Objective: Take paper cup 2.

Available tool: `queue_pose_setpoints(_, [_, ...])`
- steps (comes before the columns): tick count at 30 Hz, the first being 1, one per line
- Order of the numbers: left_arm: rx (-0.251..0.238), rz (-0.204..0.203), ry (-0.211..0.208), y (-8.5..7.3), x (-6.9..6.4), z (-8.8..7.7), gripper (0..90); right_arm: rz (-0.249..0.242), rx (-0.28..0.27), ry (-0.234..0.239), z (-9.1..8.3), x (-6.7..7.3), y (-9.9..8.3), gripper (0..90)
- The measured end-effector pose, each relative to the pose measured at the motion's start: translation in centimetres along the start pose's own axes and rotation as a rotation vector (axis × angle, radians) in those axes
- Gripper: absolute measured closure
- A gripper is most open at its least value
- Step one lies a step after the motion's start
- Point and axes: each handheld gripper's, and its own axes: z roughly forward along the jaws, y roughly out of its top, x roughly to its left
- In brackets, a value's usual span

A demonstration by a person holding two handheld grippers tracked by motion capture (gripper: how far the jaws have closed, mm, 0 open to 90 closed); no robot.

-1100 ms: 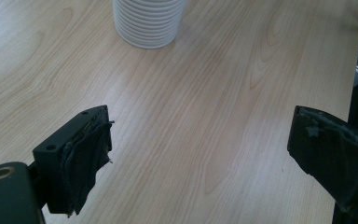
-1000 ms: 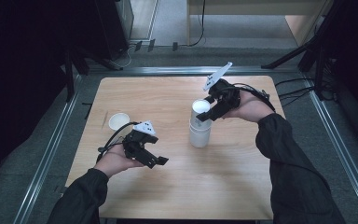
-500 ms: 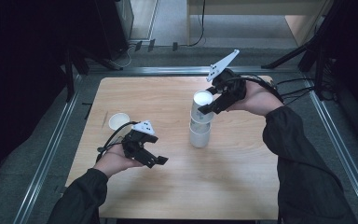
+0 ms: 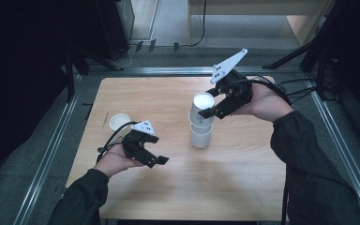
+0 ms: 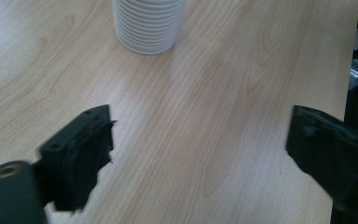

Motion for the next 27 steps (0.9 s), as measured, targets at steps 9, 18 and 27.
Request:
queue_pose_setpoints(9, [-0.012, -0.006, -0.011, 0.0, 0.1, -0.1, 13.0, 0.021, -0.016, 0.057, 1.2, 1.3, -2.3, 34.5])
queue_pose_setpoints(18, [-0.014, 0.007, -0.035, 0.1, -0.1, 0.1, 15.5, 0.019, -0.056, 0.081, 1.5, 2.7, -4.0, 34.6])
queue_pose_setpoints(27, [-0.017, 0.010, -0.048, -0.1, -0.2, 0.4, 23.2, 0.039, -0.062, 0.085, 2.8, 3.3, -5.9, 34.6])
